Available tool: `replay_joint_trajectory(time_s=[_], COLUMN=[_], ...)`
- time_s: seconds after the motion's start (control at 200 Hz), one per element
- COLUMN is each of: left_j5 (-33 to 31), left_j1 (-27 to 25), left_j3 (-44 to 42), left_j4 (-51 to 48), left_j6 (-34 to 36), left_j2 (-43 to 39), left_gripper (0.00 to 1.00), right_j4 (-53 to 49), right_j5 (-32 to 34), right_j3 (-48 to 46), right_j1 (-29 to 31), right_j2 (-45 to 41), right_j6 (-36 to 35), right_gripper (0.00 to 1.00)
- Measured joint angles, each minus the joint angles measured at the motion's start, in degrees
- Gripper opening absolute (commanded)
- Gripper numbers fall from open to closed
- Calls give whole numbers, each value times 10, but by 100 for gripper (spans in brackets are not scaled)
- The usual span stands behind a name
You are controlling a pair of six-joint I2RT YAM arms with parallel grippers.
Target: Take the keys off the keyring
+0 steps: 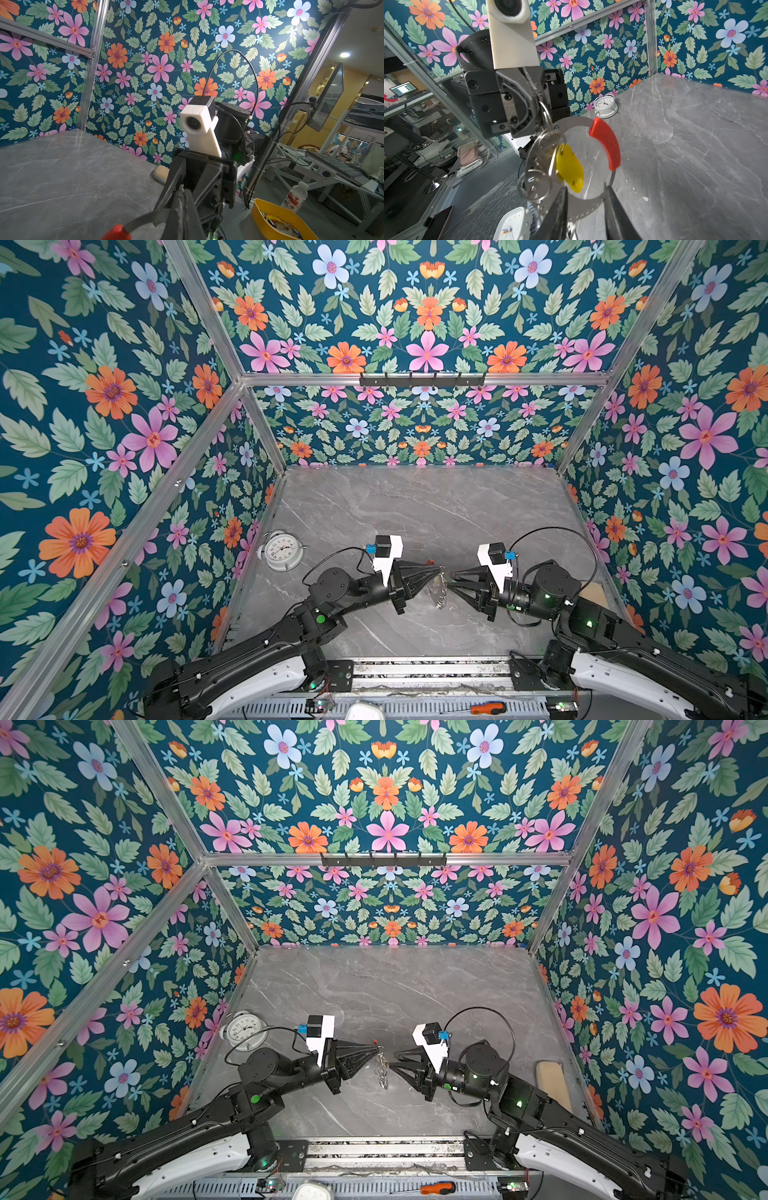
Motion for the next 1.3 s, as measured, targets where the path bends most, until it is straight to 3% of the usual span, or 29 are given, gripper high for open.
replay_joint_trajectory(time_s=[0.21, 0.395, 0.945, 1.3], left_j5=[0, 0, 1, 11], left_j1=[0, 0, 0, 0], left_j3=[0, 0, 0, 0], left_j4=[3, 4, 9, 16], left_j6=[0, 0, -2, -2], left_j2=[7, 9, 15, 18], left_gripper=[0, 0, 0, 0], right_j4=[2, 5, 5, 3], right_j5=[-8, -12, -7, 2], right_j3=[7, 12, 16, 27], right_j1=[3, 3, 13, 16], right_j2=[14, 19, 23, 25], right_j6=[0, 0, -2, -12], right_gripper=[33, 44, 45, 19])
